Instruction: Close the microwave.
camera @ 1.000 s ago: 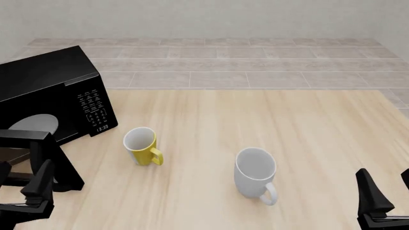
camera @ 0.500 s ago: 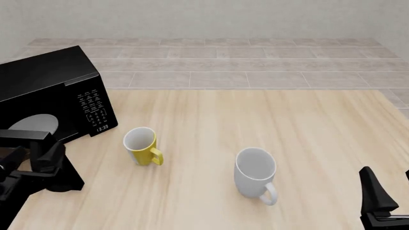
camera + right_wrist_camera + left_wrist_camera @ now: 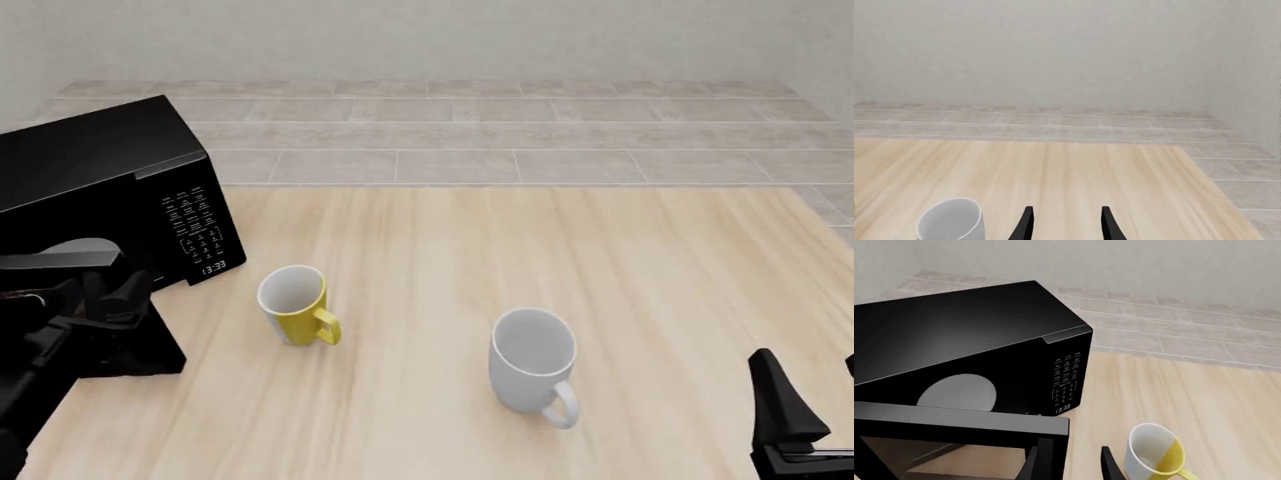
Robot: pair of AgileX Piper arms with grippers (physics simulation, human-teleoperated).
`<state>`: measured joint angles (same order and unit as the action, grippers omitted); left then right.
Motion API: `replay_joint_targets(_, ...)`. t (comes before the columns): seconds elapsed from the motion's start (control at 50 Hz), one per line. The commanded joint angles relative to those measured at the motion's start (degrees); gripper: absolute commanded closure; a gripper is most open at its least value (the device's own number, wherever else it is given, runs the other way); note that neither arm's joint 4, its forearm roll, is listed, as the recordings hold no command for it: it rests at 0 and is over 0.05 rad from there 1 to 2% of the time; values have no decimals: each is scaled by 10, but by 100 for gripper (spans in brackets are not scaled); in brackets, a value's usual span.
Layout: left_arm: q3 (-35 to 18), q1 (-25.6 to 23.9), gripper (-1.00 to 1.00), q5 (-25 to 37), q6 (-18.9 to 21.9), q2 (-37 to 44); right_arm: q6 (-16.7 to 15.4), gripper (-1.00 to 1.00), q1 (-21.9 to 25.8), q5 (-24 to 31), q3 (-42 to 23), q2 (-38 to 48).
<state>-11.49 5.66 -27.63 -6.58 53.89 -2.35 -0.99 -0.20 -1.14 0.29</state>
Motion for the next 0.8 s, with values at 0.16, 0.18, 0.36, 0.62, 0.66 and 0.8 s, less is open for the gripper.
replay_joint_targets(0.16, -60, 18, -100, 3, 29, 98, 1, -100, 2, -8, 5, 7)
replay_joint_targets(0.18, -63, 27, -100, 2, 35, 99, 0, -100, 3, -9, 7, 6)
replay_joint_targets(0.36, -105, 12, -100, 36, 39, 106, -1, -100, 3, -3, 11, -1)
replay_joint_targets(0.62, -153, 37, -100, 49, 52, 138, 4, -100, 5, -2, 11, -2)
replay_joint_targets(0.66, -162, 36, -100, 43, 54, 157, 5, -100, 6, -1, 11, -1)
replay_joint_targets(0.8, -186, 53, -100, 36, 55, 193, 6, -100, 4, 0, 11, -1)
